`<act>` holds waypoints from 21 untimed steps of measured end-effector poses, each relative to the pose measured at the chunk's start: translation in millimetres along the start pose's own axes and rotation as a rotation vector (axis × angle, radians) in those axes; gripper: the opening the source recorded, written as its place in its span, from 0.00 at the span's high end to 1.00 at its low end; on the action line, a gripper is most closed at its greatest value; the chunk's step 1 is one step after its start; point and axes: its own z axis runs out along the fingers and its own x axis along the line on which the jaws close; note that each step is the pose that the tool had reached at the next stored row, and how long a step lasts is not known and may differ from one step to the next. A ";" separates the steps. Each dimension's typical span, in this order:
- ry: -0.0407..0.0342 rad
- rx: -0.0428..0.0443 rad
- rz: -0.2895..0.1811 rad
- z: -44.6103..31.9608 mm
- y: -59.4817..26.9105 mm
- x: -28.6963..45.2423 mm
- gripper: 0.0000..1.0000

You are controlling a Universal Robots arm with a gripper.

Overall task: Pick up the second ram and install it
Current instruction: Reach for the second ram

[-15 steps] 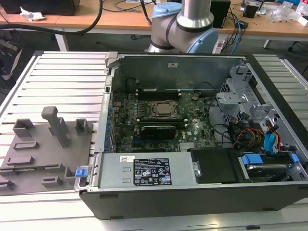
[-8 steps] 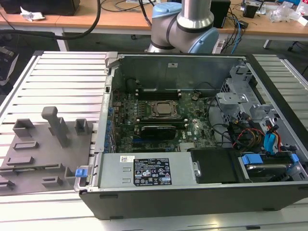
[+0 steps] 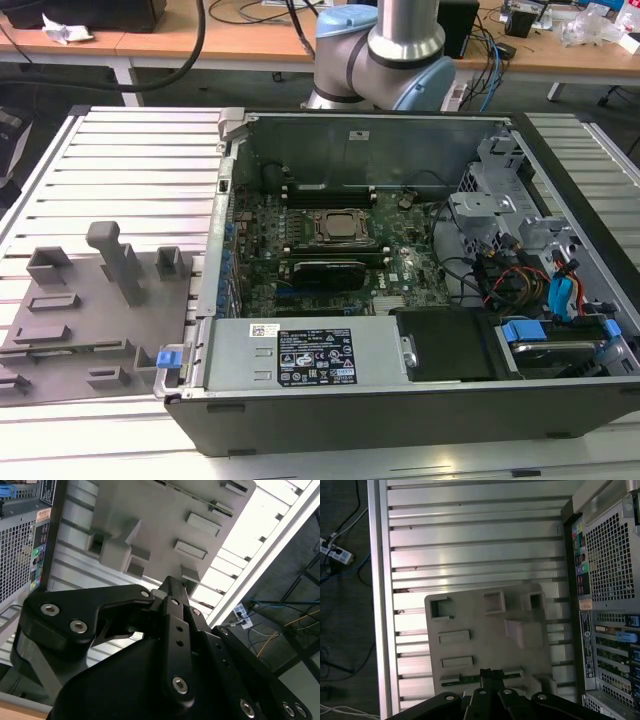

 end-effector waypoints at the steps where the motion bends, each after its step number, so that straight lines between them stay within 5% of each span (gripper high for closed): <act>1: 0.0000 0.0000 0.000 0.0 -0.9 0.0 0.89; 13: 0.0000 0.0000 -0.001 -0.1 -20.8 -1.0 0.89; 21: 0.0001 0.0000 -0.001 -0.1 -21.7 -1.1 0.89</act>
